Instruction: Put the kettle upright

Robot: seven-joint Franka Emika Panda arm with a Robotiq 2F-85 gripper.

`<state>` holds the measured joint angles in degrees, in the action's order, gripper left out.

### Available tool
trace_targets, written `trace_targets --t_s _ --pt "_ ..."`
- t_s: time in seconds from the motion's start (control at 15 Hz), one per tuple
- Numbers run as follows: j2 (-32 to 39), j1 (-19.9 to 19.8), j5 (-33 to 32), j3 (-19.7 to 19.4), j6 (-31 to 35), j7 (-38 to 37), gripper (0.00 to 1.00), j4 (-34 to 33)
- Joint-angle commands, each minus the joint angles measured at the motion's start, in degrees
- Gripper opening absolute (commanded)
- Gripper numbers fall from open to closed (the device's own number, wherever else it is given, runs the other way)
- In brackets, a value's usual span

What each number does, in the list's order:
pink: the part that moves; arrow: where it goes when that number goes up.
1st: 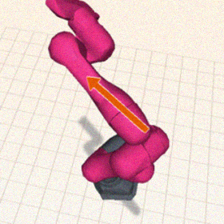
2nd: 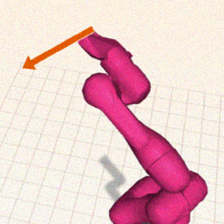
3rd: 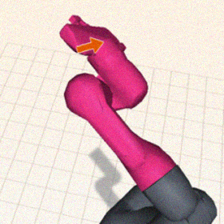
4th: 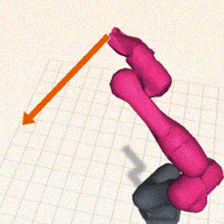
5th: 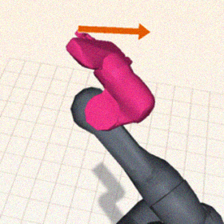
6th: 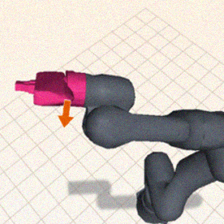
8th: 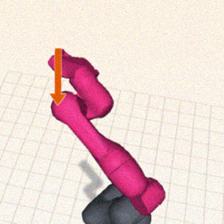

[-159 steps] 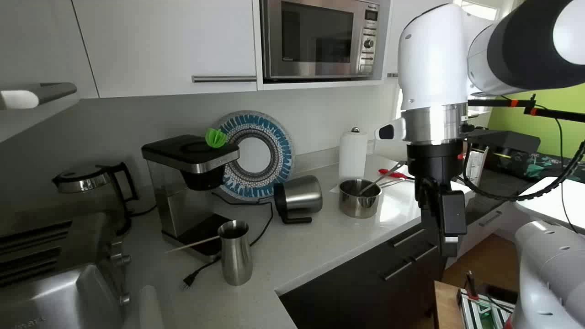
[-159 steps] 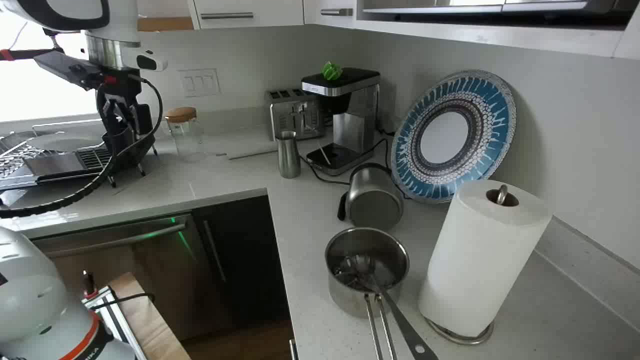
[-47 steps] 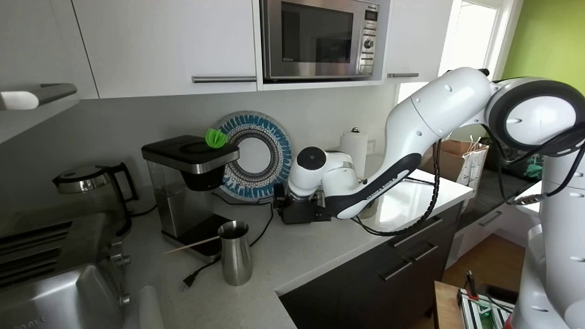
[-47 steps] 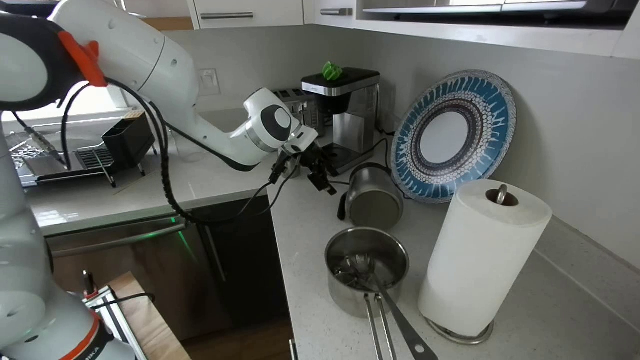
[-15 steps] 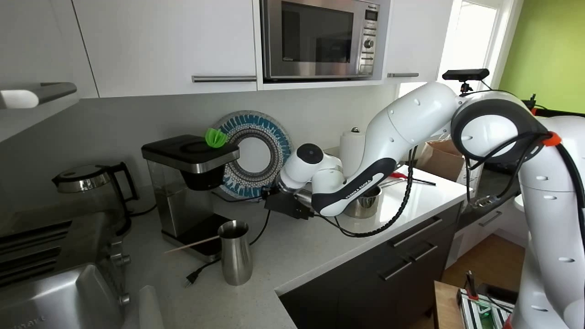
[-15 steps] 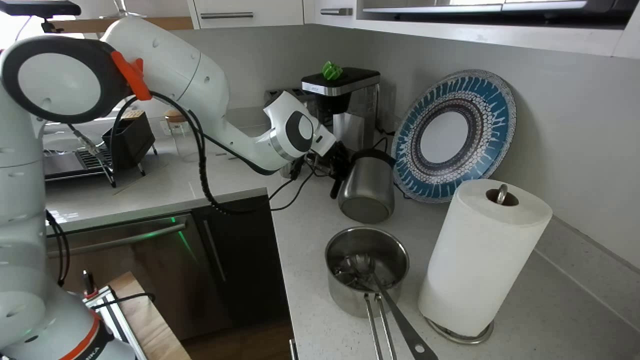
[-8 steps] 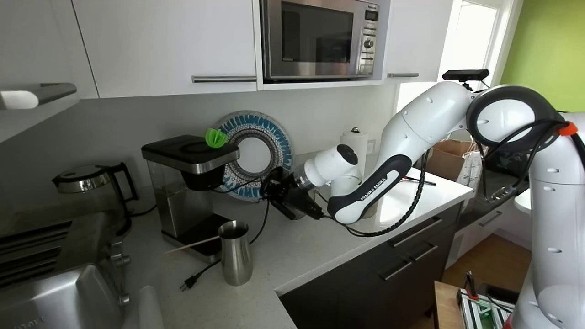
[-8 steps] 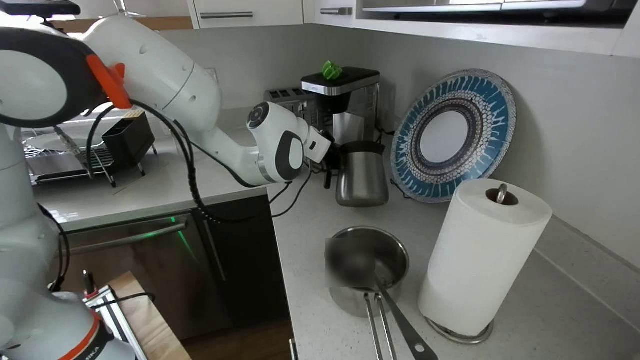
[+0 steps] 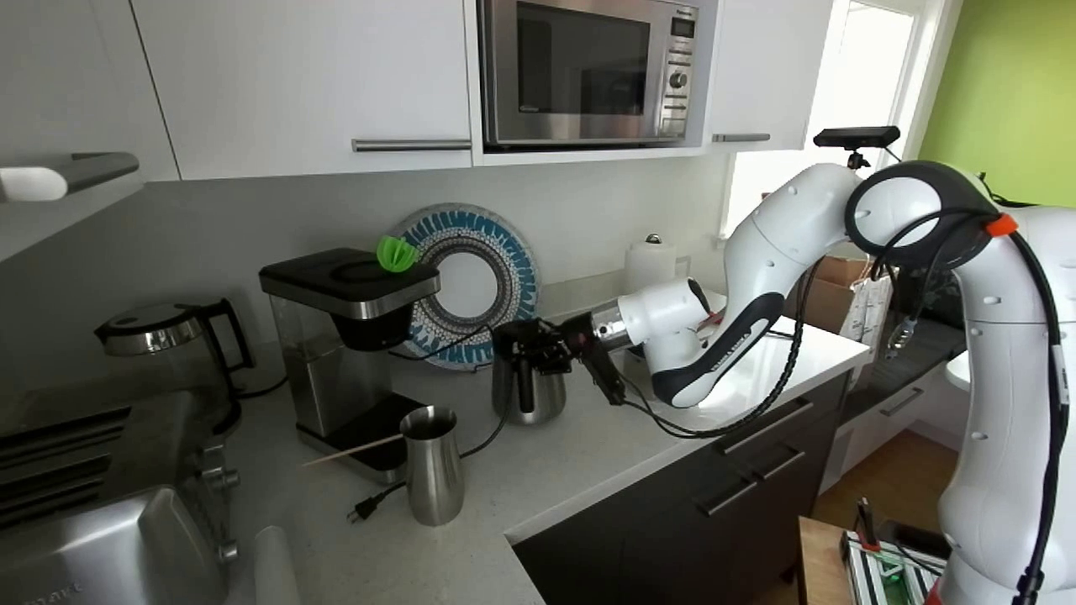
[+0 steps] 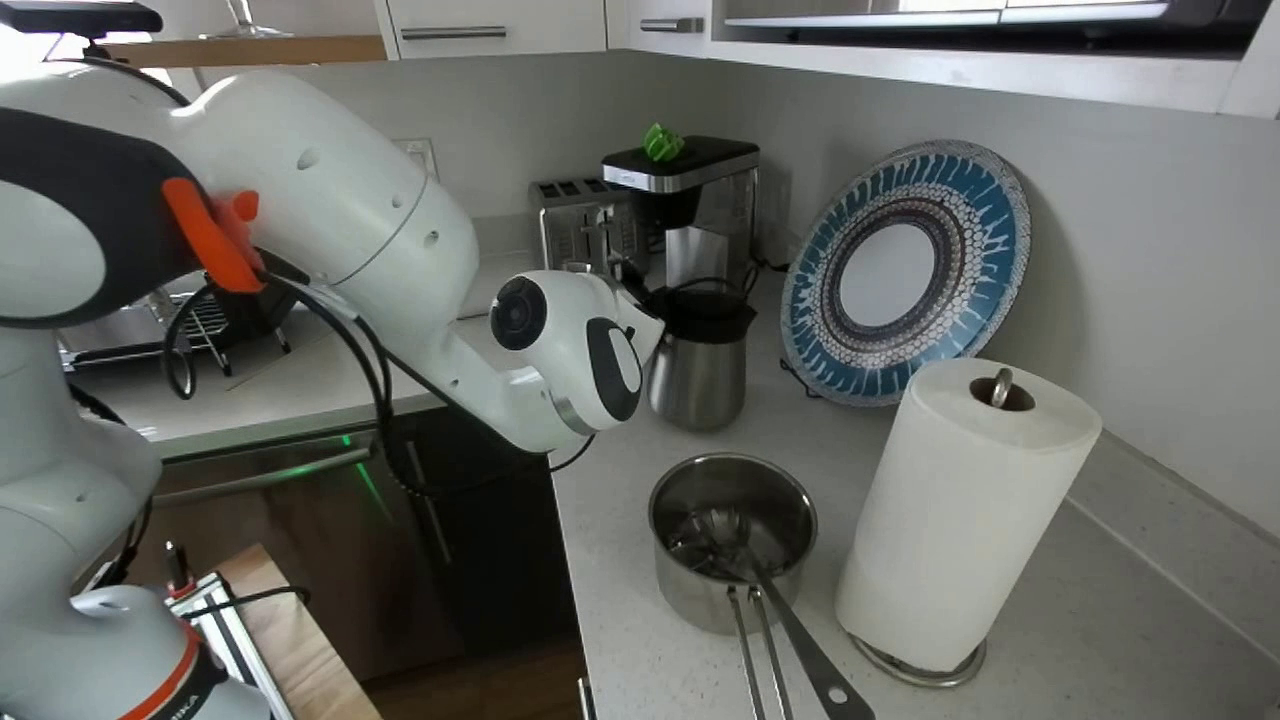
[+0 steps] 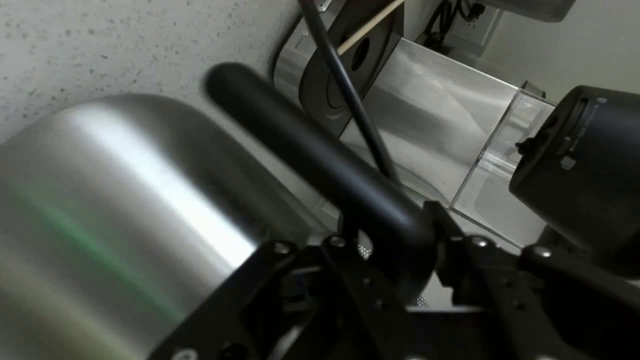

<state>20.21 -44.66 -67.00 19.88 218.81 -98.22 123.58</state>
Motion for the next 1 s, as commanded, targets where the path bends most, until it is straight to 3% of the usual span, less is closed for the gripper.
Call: trace_targets --t_s 0.0,0.13,0.33,0.53,0.6,0.73,0.93 --pt "0.3 -0.5 -0.7 0.1 0.5 -0.5 0.12 -0.3" --pt "1.3 -0.4 1.5 0.3 1.8 0.4 0.12 -1.7" --pt "0.3 0.5 6.4 -0.5 -1.4 4.0 0.12 -2.4" --pt "-0.5 2.2 16.5 -2.0 -5.7 10.6 0.15 -3.1" --pt "-0.7 2.9 19.4 -2.5 -7.8 12.3 0.61 -3.5" --pt "-0.8 4.7 25.5 -4.0 -11.0 16.4 0.58 -4.1" --pt "-2.0 8.6 35.0 -7.3 -15.1 22.3 0.77 -4.2"
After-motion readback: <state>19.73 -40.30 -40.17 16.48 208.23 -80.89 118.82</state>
